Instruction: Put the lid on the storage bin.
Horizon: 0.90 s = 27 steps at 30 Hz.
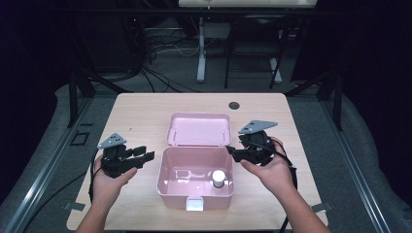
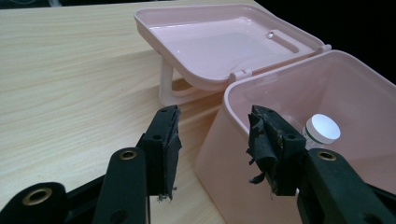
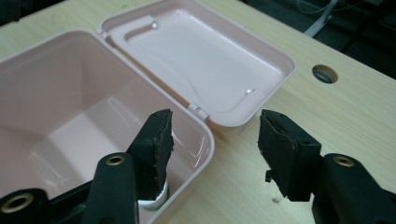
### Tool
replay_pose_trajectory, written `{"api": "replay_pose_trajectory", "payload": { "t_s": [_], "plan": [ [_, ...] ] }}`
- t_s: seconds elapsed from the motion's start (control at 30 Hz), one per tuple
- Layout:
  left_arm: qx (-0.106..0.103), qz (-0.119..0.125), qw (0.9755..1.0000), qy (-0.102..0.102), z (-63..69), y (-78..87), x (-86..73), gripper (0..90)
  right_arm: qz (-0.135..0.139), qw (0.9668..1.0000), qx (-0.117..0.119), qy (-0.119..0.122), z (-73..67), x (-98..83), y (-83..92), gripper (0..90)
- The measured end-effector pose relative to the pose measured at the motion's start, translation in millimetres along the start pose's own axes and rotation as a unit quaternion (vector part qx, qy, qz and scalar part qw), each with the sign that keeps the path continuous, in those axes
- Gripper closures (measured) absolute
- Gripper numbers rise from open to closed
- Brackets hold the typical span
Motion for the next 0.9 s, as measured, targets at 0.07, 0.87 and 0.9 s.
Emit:
{"api": "replay_pose_trajectory", "payload": {
  "t_s": [0.07,0.87,0.9],
  "plan": [
    [-0.004,0.003,1.0000,0.001,1.3,0.4,0.8,52.9,0.016,0.9997,0.002,-0.018,3.2,-0.4,0.2,48.1],
    [-0.023,-0.006,0.9992,-0.031,18.7,2.7,2.6,58.0,0.042,0.9918,-0.053,-0.109,43.8,4.6,-23.2,57.0],
    [-0.026,-0.005,0.9992,-0.031,19.0,2.8,2.6,58.3,0.038,0.9915,-0.057,-0.111,45.7,6.2,-25.3,57.8]
  ]
}}
Point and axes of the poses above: each handheld gripper's, and its own axes: y roughly backward along the jaws, x roughly out of its top, z roughly to its right, the point moved 6 cm from there along -y, roughly forward along the jaws, and after that the axes turned 3 degrees about -x, right-handed, at the moved point
